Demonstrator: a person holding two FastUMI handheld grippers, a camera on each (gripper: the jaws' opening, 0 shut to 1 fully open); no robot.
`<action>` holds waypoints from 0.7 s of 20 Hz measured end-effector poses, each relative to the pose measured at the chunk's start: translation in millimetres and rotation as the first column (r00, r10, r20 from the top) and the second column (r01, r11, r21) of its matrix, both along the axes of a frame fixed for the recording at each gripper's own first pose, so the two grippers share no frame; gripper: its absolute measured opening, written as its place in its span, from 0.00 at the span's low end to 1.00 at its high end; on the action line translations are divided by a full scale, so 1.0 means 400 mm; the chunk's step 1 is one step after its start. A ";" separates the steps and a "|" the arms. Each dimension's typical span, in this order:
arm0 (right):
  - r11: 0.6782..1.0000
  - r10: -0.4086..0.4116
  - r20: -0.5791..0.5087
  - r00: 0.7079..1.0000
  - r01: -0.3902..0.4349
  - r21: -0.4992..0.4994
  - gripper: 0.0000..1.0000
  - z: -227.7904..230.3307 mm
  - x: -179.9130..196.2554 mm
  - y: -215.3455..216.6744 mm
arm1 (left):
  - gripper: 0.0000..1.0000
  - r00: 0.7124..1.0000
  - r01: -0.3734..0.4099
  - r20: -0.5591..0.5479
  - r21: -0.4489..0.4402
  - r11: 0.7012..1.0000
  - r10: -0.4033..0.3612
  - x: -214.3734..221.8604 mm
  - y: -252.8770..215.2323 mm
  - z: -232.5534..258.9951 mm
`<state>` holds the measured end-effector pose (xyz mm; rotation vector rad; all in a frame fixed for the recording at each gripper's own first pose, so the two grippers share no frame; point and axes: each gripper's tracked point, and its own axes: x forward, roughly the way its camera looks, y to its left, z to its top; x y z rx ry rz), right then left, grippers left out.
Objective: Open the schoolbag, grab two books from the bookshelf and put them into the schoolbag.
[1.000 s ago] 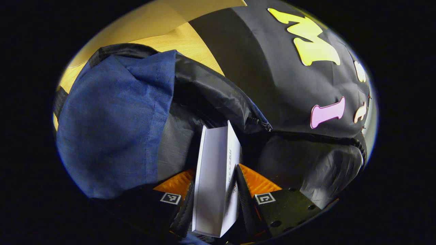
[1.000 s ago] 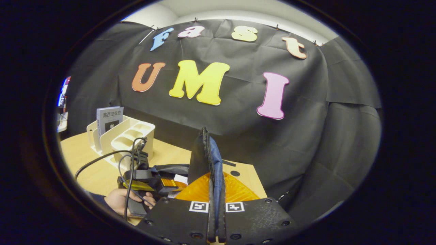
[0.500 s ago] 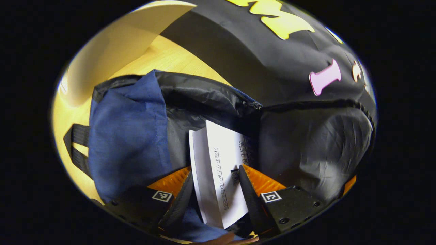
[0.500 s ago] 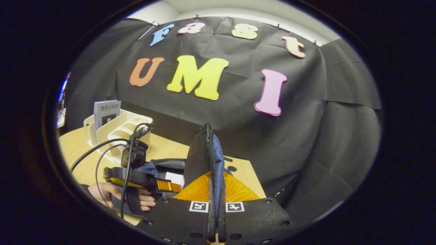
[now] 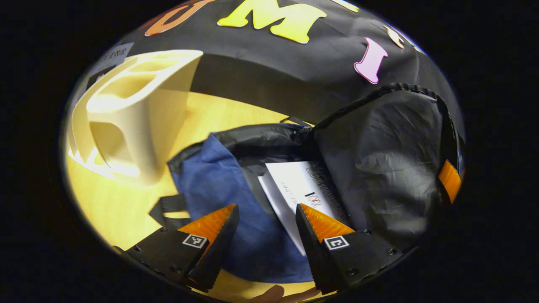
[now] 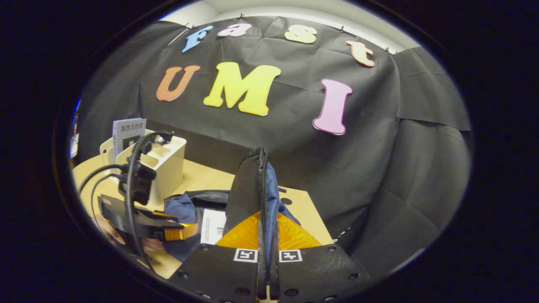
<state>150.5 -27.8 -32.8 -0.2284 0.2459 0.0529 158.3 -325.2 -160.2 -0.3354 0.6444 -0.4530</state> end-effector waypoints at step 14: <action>0.999 -0.040 -0.012 0.999 0.040 0.026 0.03 -0.011 0.022 0.091 | 0.87 0.958 -0.216 0.215 0.115 0.970 0.188 -0.016 0.507 0.158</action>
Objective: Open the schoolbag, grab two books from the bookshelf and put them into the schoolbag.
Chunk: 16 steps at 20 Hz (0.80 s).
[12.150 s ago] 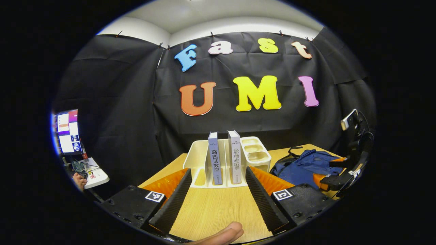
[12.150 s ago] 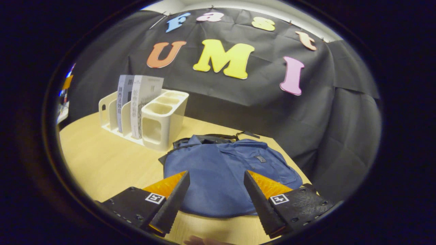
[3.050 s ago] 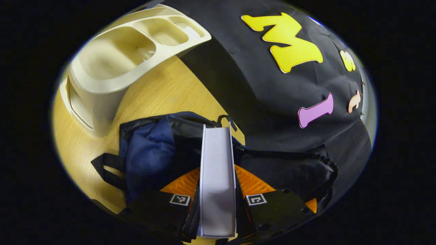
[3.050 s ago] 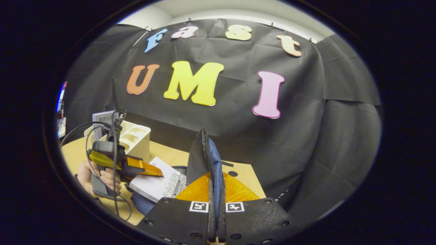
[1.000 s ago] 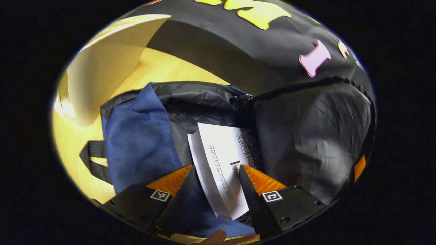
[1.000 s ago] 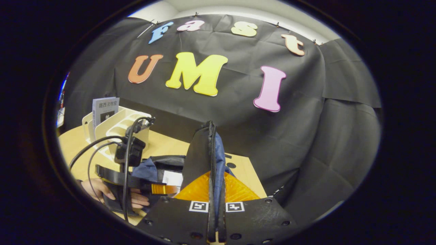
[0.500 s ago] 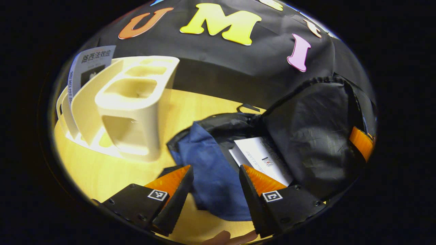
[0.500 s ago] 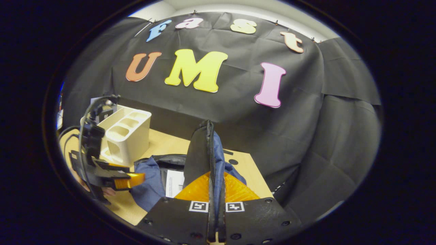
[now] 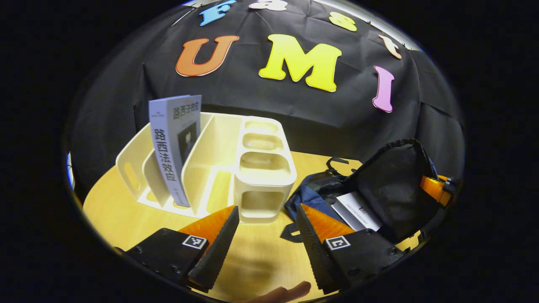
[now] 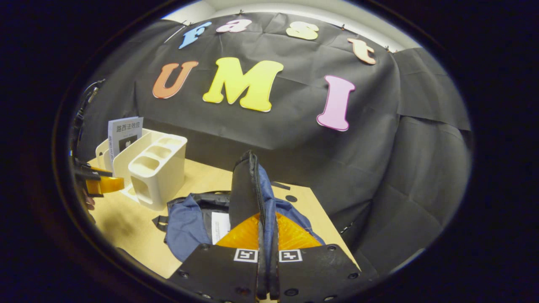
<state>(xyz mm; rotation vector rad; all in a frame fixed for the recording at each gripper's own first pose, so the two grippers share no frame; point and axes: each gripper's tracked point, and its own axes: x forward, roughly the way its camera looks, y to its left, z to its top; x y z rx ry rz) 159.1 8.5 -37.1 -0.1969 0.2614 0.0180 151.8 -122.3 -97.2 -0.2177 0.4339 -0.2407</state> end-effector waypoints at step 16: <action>1.000 -0.028 -0.003 1.000 0.028 0.004 0.04 -0.016 0.006 -0.009 | 0.99 0.995 -0.100 0.040 0.187 0.977 0.095 0.111 0.274 0.256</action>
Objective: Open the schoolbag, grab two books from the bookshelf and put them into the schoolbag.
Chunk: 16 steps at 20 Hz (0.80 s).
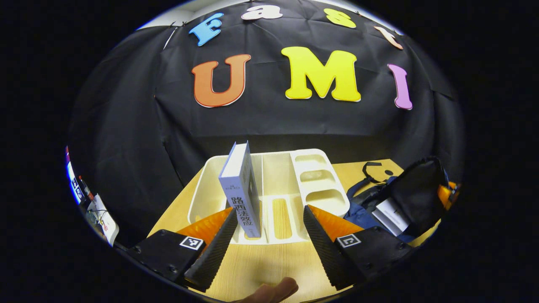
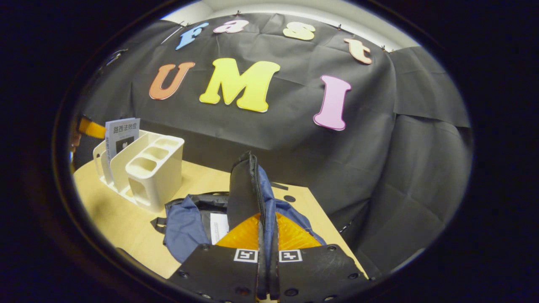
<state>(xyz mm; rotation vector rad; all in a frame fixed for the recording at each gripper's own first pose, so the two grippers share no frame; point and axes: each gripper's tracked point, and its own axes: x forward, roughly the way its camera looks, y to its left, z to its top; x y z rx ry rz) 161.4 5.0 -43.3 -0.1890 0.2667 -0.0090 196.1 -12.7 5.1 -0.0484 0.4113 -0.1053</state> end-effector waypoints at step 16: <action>1.000 0.015 -0.004 1.000 -0.015 0.021 0.04 0.010 0.000 -0.007 | 0.97 0.970 0.038 -0.242 0.139 0.990 -0.003 0.334 0.124 -0.011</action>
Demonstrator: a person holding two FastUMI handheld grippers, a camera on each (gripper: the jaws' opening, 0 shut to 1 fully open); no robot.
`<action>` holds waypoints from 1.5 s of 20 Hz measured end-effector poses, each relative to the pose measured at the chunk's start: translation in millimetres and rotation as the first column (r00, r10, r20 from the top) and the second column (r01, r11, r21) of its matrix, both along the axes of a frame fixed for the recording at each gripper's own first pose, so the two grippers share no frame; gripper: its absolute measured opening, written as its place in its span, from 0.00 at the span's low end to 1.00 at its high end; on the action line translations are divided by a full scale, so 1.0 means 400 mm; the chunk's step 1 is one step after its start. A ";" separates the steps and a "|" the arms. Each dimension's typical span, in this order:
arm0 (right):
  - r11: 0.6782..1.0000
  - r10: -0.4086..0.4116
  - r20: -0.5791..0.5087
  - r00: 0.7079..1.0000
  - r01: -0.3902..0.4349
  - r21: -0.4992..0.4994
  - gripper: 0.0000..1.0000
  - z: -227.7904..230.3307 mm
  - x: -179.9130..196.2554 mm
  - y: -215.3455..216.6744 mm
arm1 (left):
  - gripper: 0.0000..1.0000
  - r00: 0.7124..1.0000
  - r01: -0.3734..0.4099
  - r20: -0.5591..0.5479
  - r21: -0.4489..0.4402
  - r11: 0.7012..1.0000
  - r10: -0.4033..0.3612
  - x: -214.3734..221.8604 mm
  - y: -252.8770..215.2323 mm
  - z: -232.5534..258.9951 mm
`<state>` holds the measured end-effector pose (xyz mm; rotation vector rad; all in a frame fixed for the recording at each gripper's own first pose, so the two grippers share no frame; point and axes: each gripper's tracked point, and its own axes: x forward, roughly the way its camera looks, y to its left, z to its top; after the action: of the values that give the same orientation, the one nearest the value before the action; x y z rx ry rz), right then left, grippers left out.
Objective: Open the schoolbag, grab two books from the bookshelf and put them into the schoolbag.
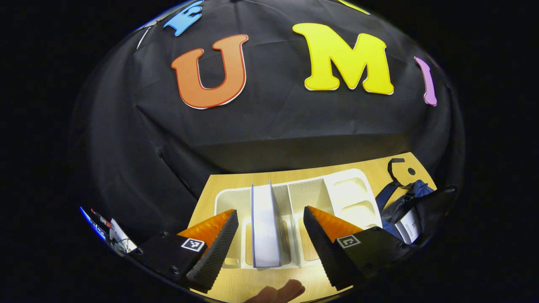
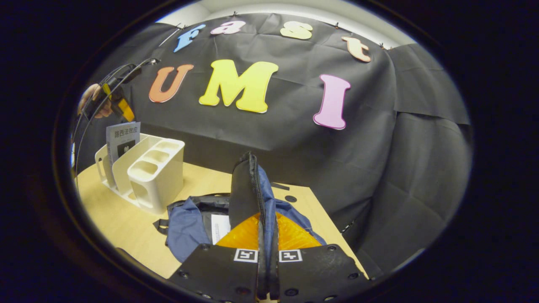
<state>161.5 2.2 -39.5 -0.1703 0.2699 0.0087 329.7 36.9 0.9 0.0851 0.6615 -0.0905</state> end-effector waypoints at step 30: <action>1.000 0.010 -0.001 1.000 -0.010 -0.018 0.05 -0.063 -0.009 0.025 | 0.43 0.949 -0.078 -0.315 -0.165 0.983 0.022 -0.264 0.105 -0.092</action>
<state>157.8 12.0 -64.8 -0.1897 0.2706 0.0164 223.9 79.1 -35.8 -0.1195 0.9695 -0.1146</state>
